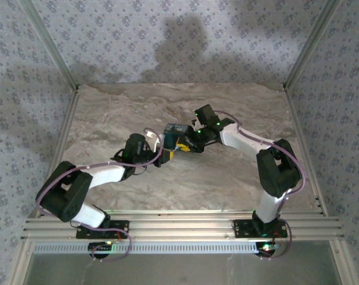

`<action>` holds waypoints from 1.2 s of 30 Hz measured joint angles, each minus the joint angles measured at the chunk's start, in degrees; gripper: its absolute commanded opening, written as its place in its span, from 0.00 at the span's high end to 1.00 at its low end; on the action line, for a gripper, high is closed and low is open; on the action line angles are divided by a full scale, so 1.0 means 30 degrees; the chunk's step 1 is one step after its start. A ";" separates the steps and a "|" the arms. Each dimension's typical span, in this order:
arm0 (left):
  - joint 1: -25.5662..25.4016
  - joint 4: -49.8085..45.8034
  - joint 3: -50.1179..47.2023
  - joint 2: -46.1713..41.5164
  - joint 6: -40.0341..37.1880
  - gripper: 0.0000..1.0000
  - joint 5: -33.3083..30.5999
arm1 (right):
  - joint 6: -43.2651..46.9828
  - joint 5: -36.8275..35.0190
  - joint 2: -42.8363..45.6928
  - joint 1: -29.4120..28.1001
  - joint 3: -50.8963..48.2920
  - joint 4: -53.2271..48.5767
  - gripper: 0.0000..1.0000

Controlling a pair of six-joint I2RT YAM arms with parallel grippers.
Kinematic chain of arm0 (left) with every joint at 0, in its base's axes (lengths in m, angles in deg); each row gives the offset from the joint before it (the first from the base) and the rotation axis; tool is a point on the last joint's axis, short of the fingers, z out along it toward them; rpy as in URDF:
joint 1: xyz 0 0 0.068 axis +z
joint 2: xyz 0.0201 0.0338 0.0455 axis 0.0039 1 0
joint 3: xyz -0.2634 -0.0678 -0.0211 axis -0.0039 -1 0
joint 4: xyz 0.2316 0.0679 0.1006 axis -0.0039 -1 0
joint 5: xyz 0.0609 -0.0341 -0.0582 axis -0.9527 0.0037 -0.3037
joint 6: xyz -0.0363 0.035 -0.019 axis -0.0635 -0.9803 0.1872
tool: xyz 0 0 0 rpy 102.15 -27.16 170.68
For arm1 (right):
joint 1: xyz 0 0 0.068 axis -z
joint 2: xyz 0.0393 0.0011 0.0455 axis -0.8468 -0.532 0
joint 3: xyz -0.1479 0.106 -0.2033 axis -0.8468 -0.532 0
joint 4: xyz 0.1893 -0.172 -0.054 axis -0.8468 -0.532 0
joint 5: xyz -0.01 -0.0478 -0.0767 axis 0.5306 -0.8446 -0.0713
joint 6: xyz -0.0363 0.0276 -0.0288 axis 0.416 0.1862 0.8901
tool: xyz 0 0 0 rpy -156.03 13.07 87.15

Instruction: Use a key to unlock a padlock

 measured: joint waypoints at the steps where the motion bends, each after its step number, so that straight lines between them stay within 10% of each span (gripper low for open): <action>1: 0.0000 -0.0015 0.0000 0.0000 -0.0007 1.00 0.0058 | 0.0000 0.0000 0.0000 0.0000 0.0000 0.0000 1.00; 36: 0.0000 -0.0131 0.0284 0.0597 -0.0109 1.00 0.0284 | 0.0000 -0.0007 0.0007 -0.0051 0.0000 0.0007 1.00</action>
